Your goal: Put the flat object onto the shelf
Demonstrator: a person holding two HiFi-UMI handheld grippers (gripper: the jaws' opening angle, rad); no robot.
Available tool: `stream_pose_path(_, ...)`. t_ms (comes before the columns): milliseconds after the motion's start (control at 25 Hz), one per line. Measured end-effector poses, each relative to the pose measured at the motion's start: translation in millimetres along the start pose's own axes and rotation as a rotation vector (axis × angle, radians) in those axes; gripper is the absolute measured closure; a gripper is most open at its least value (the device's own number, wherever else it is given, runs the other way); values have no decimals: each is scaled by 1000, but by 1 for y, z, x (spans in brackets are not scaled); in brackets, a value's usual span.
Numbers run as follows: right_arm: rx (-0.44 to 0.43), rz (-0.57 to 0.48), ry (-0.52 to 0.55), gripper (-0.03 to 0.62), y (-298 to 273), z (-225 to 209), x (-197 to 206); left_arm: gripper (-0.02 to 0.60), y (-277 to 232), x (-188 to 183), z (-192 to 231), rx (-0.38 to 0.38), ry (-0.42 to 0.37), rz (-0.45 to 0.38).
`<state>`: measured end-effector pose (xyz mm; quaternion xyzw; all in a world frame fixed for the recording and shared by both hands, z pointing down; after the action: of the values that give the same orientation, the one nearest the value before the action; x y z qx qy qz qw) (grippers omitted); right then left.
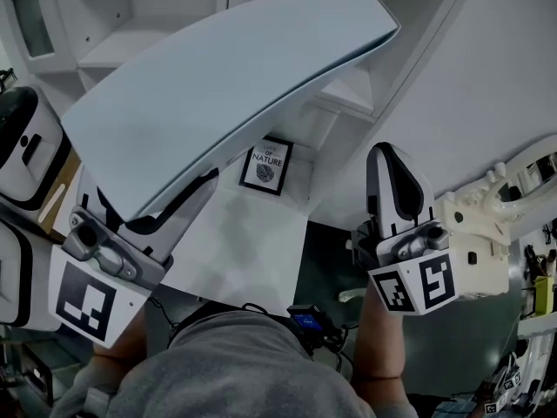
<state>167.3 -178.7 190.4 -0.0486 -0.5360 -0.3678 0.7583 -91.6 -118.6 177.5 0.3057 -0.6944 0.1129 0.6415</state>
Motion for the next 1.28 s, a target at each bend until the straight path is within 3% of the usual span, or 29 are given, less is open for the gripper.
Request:
stream_pose_path(560, 26, -59, 39, 566, -1, 3, -26, 313, 7, -38, -3, 52, -64, -53)
stream_pose_path(1000, 29, -85, 51, 565, -1, 7, -31, 313, 6, -88, -15, 47, -224, -158)
stream_pose_path(1280, 27, -91, 49, 566, -6, 15, -40, 312, -20, -91, -12, -39, -347, -76)
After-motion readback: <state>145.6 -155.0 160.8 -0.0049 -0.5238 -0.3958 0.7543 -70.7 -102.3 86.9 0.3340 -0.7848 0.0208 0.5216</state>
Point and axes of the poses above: the fingertips, and each gripper's own axes: y backward along the fingers, z to its left, x out of its underside, the point moved 6 cm from there along y, backward along the fingers, and after that the axes turned 15 degrees about y, right-handed, at the moved point
